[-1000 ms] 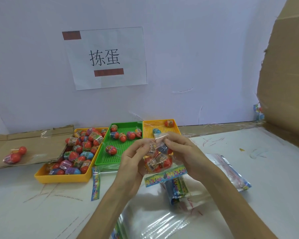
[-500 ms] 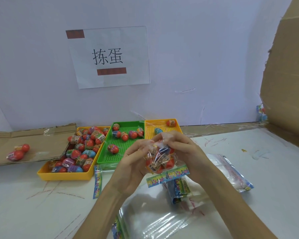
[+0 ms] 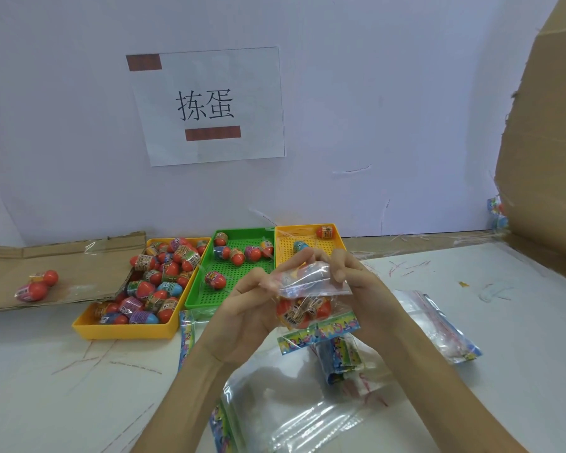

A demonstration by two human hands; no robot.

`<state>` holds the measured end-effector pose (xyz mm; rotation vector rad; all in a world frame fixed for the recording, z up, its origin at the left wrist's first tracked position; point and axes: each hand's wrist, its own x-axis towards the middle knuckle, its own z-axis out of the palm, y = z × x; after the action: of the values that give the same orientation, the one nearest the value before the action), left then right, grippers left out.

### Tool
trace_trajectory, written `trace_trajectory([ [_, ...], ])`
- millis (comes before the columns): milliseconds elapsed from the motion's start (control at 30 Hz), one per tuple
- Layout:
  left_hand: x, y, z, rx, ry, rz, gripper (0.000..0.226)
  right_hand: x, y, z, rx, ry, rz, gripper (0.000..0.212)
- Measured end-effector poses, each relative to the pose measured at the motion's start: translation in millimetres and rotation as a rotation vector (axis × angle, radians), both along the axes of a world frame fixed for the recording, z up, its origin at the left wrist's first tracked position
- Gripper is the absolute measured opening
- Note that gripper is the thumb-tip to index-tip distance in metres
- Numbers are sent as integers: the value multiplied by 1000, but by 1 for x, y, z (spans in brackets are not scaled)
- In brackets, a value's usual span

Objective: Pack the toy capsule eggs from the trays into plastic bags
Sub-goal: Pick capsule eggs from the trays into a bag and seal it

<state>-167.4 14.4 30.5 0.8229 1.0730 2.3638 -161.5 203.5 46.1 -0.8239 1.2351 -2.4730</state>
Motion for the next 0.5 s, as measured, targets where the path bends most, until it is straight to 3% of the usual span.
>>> trace_trajectory([
  [133,0,-3,2,53,40,-62,21,-4,3,-5,103,-76,-156,9],
  [233,-2,-4,3,129,24,-121,30,-9,12,-7,19,-156,-178,34],
  [300,2,-1,7,270,-95,-245,27,-10,13,-6,-2,-124,-167,18],
  [333,4,0,9,261,-122,-231,15,-10,13,-6,17,-119,-185,14],
  [500,-2,11,9,-262,-99,302,33,-8,6,-6,232,-68,-400,41],
])
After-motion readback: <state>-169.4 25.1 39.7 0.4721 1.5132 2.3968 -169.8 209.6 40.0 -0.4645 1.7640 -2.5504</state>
